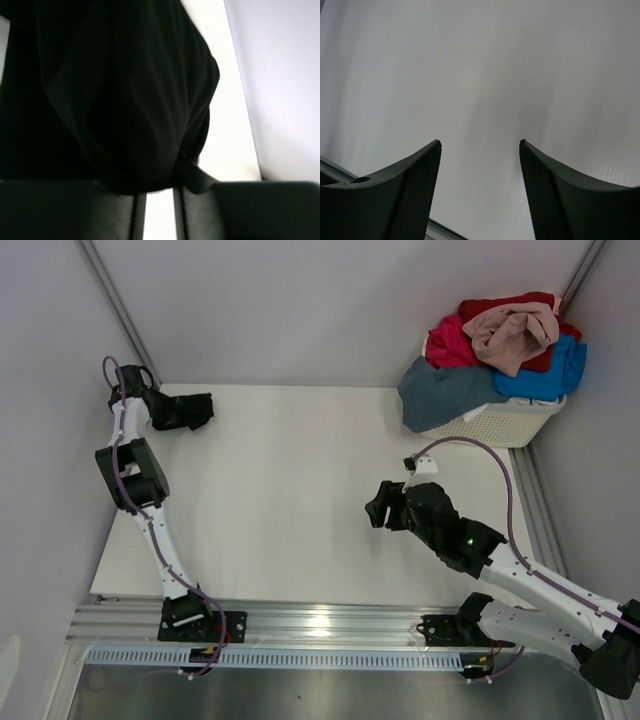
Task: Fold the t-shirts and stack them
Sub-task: Put the neatly folded tshirt into the corner of the board with the left arm
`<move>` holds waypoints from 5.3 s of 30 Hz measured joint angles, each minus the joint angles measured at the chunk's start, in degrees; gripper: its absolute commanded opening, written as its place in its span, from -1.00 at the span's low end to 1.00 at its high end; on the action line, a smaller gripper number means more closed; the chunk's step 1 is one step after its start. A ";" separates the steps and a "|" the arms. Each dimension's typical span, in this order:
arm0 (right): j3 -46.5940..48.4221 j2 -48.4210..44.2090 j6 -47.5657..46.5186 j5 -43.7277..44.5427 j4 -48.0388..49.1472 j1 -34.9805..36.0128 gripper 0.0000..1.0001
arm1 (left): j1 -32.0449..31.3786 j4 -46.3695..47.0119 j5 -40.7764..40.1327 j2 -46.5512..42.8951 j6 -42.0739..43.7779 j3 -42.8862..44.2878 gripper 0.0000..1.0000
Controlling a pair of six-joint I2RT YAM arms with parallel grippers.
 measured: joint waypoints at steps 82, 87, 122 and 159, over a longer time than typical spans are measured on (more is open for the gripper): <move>-2.36 -16.50 -13.57 -1.40 -0.92 -0.35 0.41 | -30.36 50.97 -61.72 -35.87 85.64 -70.16 0.80; -1.22 -17.29 -13.57 -1.11 -3.56 -0.35 0.41 | -27.87 43.82 -59.63 -32.94 81.74 -66.20 0.41; 5.90 -6.51 -13.05 7.02 -3.58 -2.23 0.58 | -17.31 17.99 -35.08 -34.10 58.12 -46.80 0.99; 5.51 1.79 -8.76 16.41 -0.96 -4.85 0.61 | -33.94 53.51 -38.64 -86.71 37.38 -92.94 0.99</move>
